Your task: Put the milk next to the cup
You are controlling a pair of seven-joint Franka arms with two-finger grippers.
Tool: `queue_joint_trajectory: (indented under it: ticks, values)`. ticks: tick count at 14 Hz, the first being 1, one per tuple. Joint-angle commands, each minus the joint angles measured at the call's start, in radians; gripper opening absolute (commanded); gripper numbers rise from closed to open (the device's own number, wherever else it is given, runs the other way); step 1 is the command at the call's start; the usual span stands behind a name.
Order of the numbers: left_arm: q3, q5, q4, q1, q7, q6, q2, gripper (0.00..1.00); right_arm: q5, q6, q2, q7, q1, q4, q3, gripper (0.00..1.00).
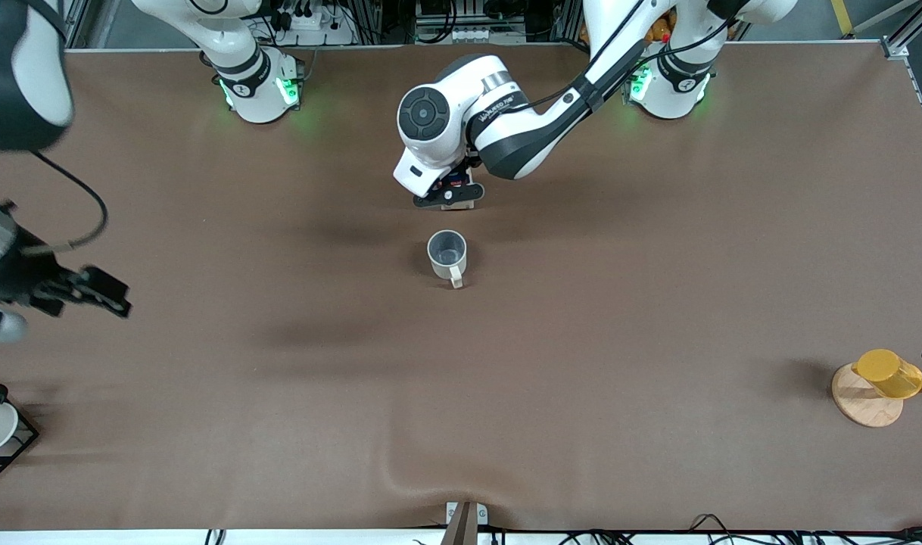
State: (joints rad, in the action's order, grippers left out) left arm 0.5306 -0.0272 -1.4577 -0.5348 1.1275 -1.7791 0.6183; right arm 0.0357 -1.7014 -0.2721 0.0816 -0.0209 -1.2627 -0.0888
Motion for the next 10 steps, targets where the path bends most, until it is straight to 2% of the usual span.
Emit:
queue_joint_trajectory:
  ticks: [1,5,10]
  values:
    - [-0.008,-0.020,0.036,-0.010,-0.040,0.014,0.014,0.46,-0.010,0.046,0.105,-0.036,-0.017,-0.043,0.014,1.00]
    - [-0.018,-0.022,0.051,-0.014,-0.100,0.014,0.017,0.44,-0.011,0.106,0.166,-0.172,-0.062,-0.035,0.012,1.00]
    - [-0.057,-0.022,0.068,-0.022,-0.136,0.010,0.024,0.44,-0.011,0.167,0.221,-0.174,-0.057,-0.053,0.029,1.00]
